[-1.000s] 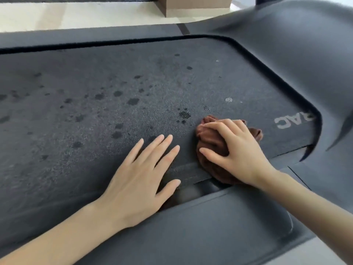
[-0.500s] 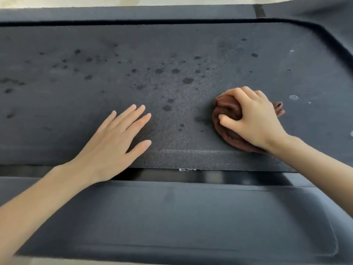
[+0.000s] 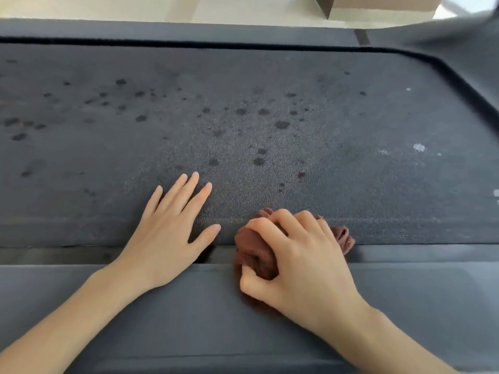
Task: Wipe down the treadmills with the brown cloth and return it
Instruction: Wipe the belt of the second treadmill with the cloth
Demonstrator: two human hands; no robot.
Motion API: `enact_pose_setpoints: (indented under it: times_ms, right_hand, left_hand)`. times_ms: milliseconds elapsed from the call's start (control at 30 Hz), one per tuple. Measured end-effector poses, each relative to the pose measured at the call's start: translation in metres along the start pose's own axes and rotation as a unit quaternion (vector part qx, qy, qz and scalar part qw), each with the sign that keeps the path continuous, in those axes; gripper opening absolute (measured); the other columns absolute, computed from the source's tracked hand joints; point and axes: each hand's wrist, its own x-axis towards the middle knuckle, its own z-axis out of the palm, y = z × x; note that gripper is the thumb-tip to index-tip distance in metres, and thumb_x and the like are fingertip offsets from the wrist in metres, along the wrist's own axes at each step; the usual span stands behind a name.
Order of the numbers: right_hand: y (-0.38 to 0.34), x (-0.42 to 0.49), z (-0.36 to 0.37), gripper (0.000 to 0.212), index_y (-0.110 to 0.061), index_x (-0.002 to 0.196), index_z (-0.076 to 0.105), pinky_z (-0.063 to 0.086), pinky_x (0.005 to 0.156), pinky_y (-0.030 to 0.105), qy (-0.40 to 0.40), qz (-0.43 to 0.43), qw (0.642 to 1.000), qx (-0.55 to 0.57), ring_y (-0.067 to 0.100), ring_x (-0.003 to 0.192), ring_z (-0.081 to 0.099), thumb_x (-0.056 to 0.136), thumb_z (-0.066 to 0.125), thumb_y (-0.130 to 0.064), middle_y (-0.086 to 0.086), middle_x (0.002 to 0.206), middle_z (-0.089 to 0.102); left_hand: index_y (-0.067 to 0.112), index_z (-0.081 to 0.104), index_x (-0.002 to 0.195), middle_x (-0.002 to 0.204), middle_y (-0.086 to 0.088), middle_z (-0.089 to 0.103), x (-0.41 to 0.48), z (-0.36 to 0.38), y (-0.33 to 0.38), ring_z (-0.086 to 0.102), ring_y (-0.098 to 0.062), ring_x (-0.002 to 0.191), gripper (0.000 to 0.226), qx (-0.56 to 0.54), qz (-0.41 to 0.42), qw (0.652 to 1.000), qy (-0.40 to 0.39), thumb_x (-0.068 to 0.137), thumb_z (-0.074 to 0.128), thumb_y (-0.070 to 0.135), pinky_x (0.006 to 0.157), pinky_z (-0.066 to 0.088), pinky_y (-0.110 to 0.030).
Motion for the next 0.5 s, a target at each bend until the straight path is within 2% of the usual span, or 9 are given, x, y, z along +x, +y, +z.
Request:
enact_pose_setpoints:
  times_ms: [167,333,433,500]
  right_hand:
    - [0.048,-0.006,-0.019,0.043,-0.030,0.101,0.063,0.046,0.072,0.040,0.021,0.064,0.996,-0.067,0.030,0.086,0.054,0.066,0.050,-0.052,-0.004,0.094,0.060]
    - [0.115,0.023,-0.032,0.042,-0.016,0.108,0.060,0.044,0.082,0.048,0.068,0.187,0.974,-0.111,0.039,0.096,0.050,0.073,0.065,-0.040,0.011,0.102,0.060]
    - [0.103,0.047,-0.017,0.038,-0.014,0.106,0.061,0.041,0.083,0.044,0.095,0.165,0.977,-0.093,0.037,0.096,0.051,0.075,0.065,-0.036,0.011,0.104,0.062]
    - [0.084,0.055,-0.005,0.037,-0.015,0.106,0.062,0.041,0.084,0.041,0.102,0.128,0.985,-0.055,0.033,0.096,0.053,0.076,0.065,-0.037,0.006,0.105,0.063]
  left_hand:
    - [0.031,-0.009,0.147,0.153,0.010,-0.023,-0.003,-0.004,0.001,-0.029,-0.003,0.137,0.085,0.011,0.006,1.000,-0.025,0.071,-0.008,0.069,0.116,-0.012,-0.036]
    - [0.030,-0.010,0.147,0.152,0.009,-0.026,-0.001,-0.002,0.005,-0.031,-0.004,0.136,0.088,0.011,0.000,0.999,-0.031,0.070,-0.008,0.073,0.116,-0.011,-0.040]
    - [0.029,-0.006,0.148,0.154,0.010,-0.023,0.012,-0.004,0.014,-0.031,-0.003,0.136,0.083,-0.007,0.009,1.000,-0.027,0.079,-0.004,0.074,0.116,-0.012,-0.039]
    - [0.026,0.001,0.149,0.155,0.009,-0.017,0.029,-0.008,0.025,-0.026,-0.004,0.138,0.079,-0.028,0.023,0.999,-0.005,0.081,0.006,0.066,0.117,-0.010,-0.037]
